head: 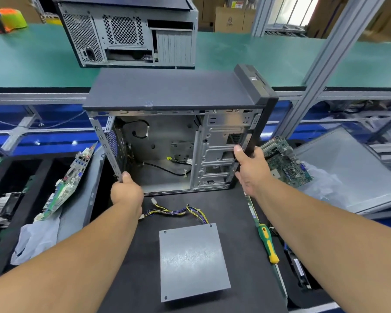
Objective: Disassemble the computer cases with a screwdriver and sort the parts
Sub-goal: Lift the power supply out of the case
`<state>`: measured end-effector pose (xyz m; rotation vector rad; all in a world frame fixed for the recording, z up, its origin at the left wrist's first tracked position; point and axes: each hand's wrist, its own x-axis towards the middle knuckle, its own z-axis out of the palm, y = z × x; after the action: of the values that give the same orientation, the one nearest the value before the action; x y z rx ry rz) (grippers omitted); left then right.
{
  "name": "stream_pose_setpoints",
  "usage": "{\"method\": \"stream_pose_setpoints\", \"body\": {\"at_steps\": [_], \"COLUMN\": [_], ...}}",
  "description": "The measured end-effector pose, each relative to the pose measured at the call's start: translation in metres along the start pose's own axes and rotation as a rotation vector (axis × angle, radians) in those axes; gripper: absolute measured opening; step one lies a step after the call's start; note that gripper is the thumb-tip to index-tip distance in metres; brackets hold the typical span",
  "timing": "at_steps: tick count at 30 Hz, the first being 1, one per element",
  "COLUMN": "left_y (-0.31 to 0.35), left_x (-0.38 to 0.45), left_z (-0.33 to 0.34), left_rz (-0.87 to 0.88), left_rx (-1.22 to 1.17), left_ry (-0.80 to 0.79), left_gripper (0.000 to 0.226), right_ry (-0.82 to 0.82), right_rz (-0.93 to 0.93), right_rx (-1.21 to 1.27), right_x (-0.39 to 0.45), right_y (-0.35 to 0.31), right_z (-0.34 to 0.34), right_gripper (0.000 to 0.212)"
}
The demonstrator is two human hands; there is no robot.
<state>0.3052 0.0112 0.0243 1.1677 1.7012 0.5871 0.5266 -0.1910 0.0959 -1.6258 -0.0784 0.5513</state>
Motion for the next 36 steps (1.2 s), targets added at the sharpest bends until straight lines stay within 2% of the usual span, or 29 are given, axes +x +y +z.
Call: {"method": "stream_pose_setpoints", "body": {"at_steps": [4, 6, 9, 13, 18, 22, 24, 28, 32, 36], "left_y": [-0.013, -0.024, -0.046, -0.068, -0.080, -0.086, -0.084, -0.074, -0.054, -0.032], "left_x": [0.004, -0.005, -0.034, -0.065, -0.087, -0.092, -0.095, -0.101, -0.112, -0.130], "left_z": [-0.014, -0.023, -0.040, -0.070, -0.098, -0.119, -0.131, -0.143, -0.141, -0.133], "left_rz": [-0.005, 0.032, 0.088, 0.234, 0.313, 0.323, 0.326, 0.351, 0.400, 0.446], "left_rx": [-0.022, -0.016, -0.043, -0.005, 0.006, 0.025, 0.043, 0.013, -0.024, -0.052], "left_ry": [-0.086, -0.157, -0.293, -0.379, -0.476, -0.502, -0.505, -0.547, -0.616, -0.694], "left_gripper": [0.057, 0.054, 0.058, 0.057, 0.048, 0.042, 0.036, 0.019, 0.018, 0.017], "right_ry": [0.001, 0.062, 0.112, 0.129, 0.111, 0.117, 0.145, 0.267, 0.309, 0.203], "right_rz": [-0.034, -0.052, -0.005, 0.052, 0.026, 0.090, 0.074, -0.092, -0.237, -0.347], "right_rx": [-0.140, -0.413, -0.874, -1.172, -1.194, -1.157, -1.060, -0.878, -0.582, -0.375], "right_x": [-0.016, -0.032, -0.066, -0.110, -0.132, -0.131, -0.133, -0.140, -0.147, -0.156], "right_y": [0.017, 0.038, 0.081, 0.124, 0.133, 0.132, 0.133, 0.114, 0.061, 0.006], "right_z": [-0.016, -0.036, -0.074, -0.103, -0.109, -0.109, -0.106, -0.092, -0.057, -0.014], "right_gripper": [0.046, 0.052, 0.050, 0.048, 0.064, 0.072, 0.067, 0.035, 0.034, 0.036]}}
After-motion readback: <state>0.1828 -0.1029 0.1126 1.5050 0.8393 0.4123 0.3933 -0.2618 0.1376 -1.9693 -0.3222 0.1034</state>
